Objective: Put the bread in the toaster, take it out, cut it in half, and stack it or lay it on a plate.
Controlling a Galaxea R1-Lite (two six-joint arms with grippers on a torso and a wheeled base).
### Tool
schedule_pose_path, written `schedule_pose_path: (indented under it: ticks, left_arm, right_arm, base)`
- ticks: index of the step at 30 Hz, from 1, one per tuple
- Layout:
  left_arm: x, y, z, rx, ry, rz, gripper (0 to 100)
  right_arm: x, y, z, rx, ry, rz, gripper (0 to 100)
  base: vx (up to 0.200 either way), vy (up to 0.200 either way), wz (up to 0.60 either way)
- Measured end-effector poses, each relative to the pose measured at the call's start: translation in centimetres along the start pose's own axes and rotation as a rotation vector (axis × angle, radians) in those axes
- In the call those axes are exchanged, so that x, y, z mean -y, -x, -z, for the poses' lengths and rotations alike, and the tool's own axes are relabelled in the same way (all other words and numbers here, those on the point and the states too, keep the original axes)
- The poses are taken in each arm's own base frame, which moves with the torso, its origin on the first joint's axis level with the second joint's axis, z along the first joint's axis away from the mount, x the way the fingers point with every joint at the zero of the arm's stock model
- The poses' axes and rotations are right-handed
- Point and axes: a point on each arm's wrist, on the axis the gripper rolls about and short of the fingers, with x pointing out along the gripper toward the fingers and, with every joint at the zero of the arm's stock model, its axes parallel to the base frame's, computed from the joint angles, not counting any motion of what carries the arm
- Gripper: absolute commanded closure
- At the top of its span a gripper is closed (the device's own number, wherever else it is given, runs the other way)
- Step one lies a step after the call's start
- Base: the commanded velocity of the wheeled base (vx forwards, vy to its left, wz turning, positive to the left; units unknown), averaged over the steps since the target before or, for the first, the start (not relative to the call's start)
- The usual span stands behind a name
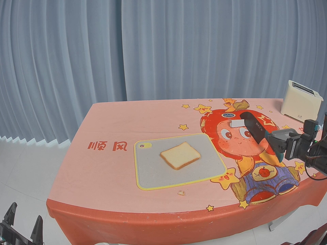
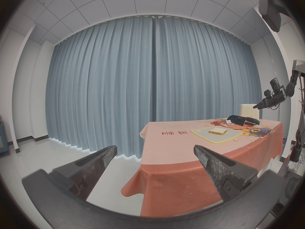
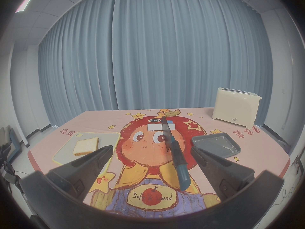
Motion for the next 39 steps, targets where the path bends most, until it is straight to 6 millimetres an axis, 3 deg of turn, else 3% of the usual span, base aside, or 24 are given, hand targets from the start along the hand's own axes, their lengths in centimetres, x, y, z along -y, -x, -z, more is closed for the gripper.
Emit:
schedule_pose_path:
  ticks: [10, 22, 34, 39]
  left_arm:
    - [0.0, 0.0, 0.0, 0.0, 0.0, 0.001, 0]
    - [0.0, 0.0, 0.0, 0.0, 0.0, 0.0, 0]
    - [0.0, 0.0, 0.0, -0.001, -0.002, 0.001, 0]
    - [0.0, 0.0, 0.0, 0.0, 0.0, 0.0, 0]
  right_arm:
    - [0.8, -0.4, 0.2, -0.018, 0.012, 0.036, 0]
    - [2.0, -0.8, -1.3, 0.025, -0.016, 0.067, 0]
    - [2.1, -1.0, 0.7, -0.05, -0.021, 0.051, 0]
    - [2.0, -0.8, 1.3, -0.066, -0.016, 0.049, 0]
  base:
    - [0.0, 0.0, 0.0]
    - [0.0, 0.0, 0.0]
    - [0.0, 0.0, 0.0]
    - [0.0, -0.2, 0.0]
